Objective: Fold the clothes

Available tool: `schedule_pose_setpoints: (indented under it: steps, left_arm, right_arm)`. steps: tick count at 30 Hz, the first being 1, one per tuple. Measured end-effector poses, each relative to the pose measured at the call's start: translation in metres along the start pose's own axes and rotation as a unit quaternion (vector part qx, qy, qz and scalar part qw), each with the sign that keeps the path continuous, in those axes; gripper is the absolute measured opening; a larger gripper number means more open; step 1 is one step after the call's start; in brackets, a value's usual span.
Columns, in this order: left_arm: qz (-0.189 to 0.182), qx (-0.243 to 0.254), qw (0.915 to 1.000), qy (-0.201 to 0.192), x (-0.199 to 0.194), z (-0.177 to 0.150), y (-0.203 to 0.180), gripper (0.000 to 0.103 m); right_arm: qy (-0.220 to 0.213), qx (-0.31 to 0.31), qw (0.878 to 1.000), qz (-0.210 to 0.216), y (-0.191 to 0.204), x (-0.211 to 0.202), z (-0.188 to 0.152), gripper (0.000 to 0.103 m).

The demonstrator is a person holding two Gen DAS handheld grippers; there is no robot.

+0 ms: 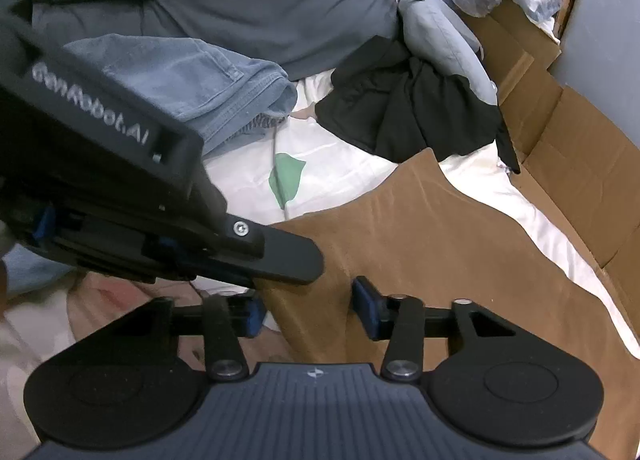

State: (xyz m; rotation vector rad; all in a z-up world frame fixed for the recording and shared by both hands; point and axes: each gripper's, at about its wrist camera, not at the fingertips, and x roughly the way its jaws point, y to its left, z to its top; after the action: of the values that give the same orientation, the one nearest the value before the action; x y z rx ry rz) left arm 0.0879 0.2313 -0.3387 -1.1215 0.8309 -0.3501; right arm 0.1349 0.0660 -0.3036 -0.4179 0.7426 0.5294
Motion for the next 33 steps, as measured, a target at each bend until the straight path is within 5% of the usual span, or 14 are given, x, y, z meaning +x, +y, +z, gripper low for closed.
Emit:
schedule_pose_setpoints:
  steps: [5,9,11,16,20,23,33]
  left_arm:
    - [-0.001,0.008,0.9999,-0.014,-0.019,0.005,-0.007,0.006]
    - [0.018,0.021,0.9992,-0.031,-0.038,0.01,-0.007,0.024]
    - [0.051,0.02,0.9977,-0.039,-0.039,0.017,0.0,0.048]
    - [0.115,0.053,0.9911,-0.041,-0.023,0.031,0.005,0.064]
    - [0.098,0.026,0.9941,-0.038,-0.004,0.046,0.017,0.066]
    - [0.094,0.033,0.9949,-0.02,0.017,0.061,0.017,0.075]
    - [0.073,0.043,0.9964,-0.003,0.082,0.111,0.01,0.078]
  right_arm:
    - [-0.001,0.007,1.0,-0.027,-0.003,0.003,0.001,0.009]
    - [0.0,0.044,0.999,-0.018,-0.017,0.001,-0.002,0.006]
    - [-0.002,0.063,0.998,-0.008,-0.023,0.0,-0.003,0.006]
    - [-0.008,0.126,0.992,0.016,-0.042,-0.006,-0.007,0.006]
    - [-0.008,0.153,0.988,0.026,-0.057,-0.013,-0.01,0.006]
    - [-0.002,0.147,0.989,0.03,-0.063,-0.014,-0.008,0.005]
    - [0.018,0.162,0.986,0.041,-0.074,-0.018,-0.003,0.005]
